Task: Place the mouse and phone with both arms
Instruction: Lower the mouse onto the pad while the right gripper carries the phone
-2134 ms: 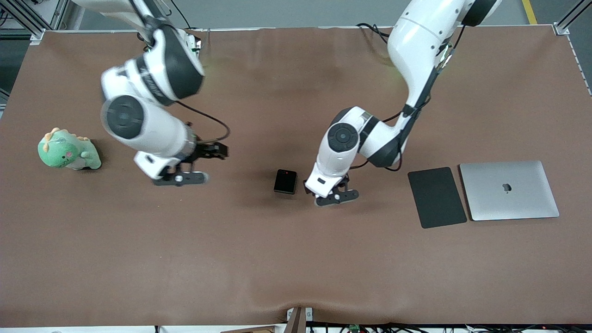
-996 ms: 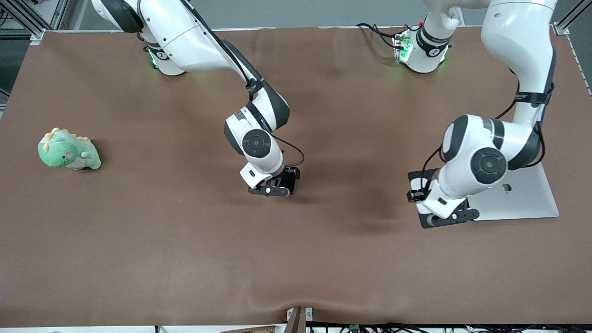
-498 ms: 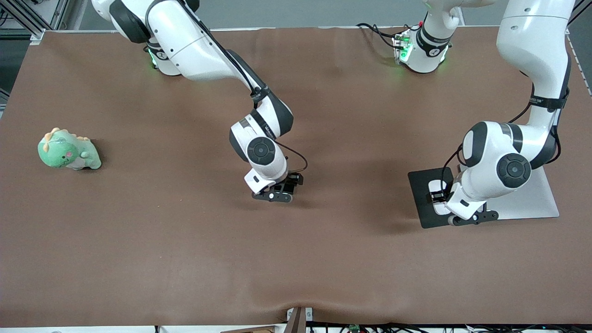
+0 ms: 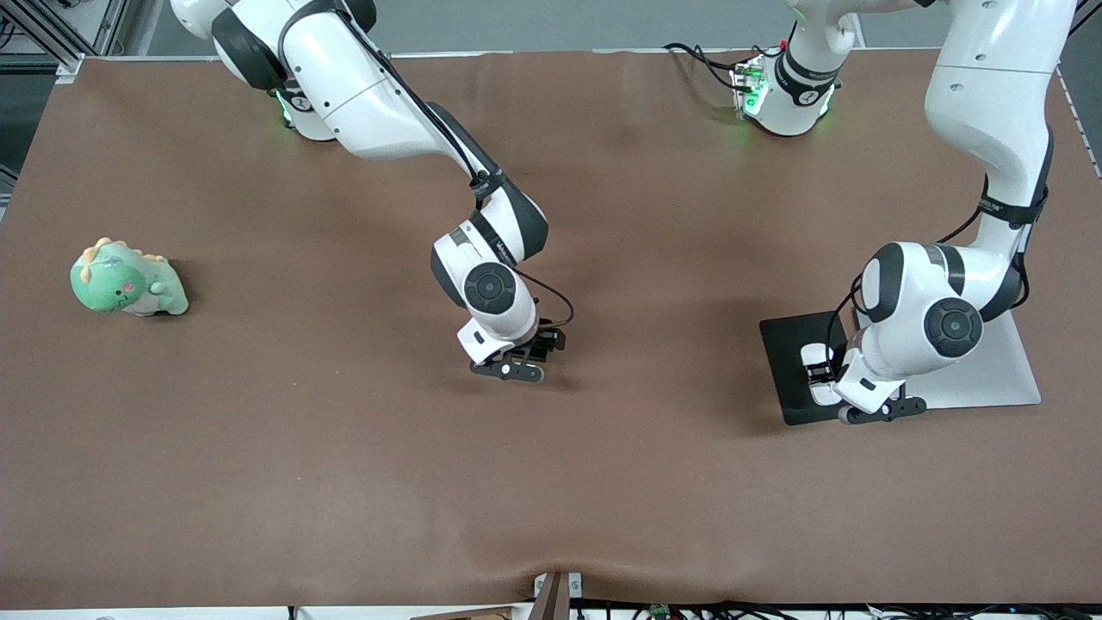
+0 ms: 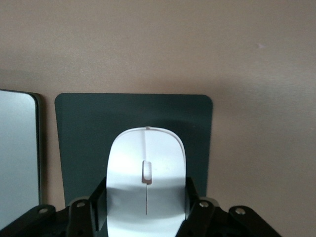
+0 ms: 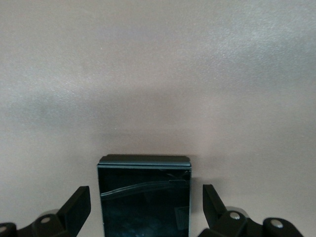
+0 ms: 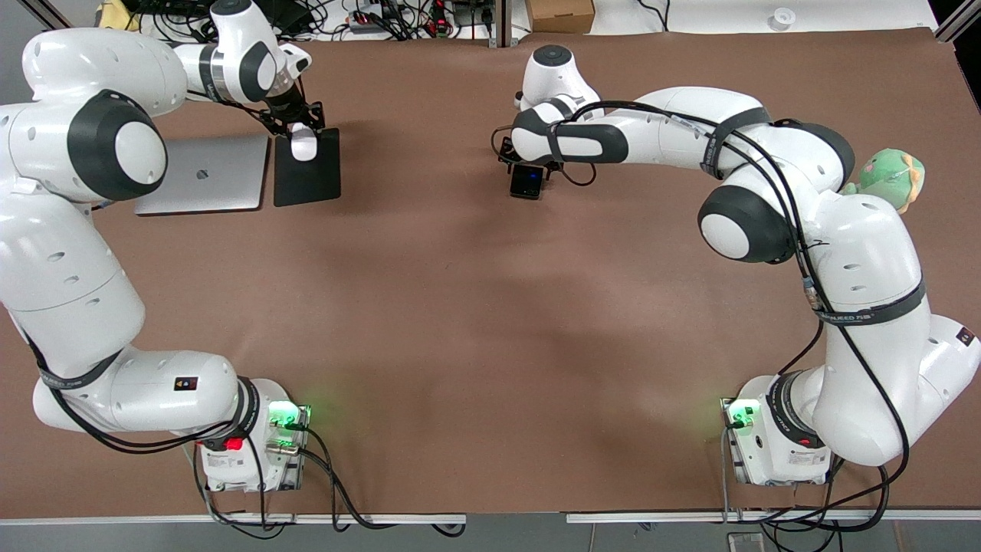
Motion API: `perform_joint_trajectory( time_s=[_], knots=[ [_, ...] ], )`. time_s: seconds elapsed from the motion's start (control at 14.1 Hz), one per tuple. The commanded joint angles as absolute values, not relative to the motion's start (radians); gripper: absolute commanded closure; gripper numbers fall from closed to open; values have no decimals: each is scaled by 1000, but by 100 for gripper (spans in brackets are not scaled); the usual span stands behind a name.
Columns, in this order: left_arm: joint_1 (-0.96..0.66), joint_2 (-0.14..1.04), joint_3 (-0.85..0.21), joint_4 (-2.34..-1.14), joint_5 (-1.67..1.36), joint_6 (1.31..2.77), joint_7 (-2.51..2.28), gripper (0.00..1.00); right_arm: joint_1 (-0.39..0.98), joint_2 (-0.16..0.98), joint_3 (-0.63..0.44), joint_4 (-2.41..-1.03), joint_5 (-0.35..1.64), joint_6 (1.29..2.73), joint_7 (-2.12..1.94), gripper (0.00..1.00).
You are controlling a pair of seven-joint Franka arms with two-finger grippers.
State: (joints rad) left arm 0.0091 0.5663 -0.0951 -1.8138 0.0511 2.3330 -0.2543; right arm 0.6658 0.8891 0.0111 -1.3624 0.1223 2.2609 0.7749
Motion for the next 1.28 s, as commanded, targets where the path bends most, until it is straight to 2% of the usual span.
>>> perform_joint_trajectory(
  time_s=[0.0,0.14,0.21,0.28,0.36,0.64,0.92,1.21],
  knots=[
    [20,580,-101,-1819,66,2358,-233,43,689,926,9,-1325,107,2287,807,0],
    [28,592,-101,-1819,66,2358,-233,43,689,930,9,-1327,69,2292,804,0],
    [29,594,-101,-1819,66,2358,-233,43,687,930,9,-1328,43,2292,802,32],
    [31,597,-101,-1819,66,2361,-233,43,683,928,9,-1328,35,2292,796,69],
    [31,606,-101,-1819,66,2368,-232,43,675,925,9,-1328,34,2290,793,100],
    [31,620,-100,-1821,67,2384,-232,43,629,870,11,-1345,35,2258,792,100],
    [32,624,-100,-1827,66,2395,-233,42,514,727,12,-1374,40,2067,680,100],
    [32,630,-100,-1827,66,2395,-233,42,373,521,12,-1615,41,2063,410,100]
  ],
)
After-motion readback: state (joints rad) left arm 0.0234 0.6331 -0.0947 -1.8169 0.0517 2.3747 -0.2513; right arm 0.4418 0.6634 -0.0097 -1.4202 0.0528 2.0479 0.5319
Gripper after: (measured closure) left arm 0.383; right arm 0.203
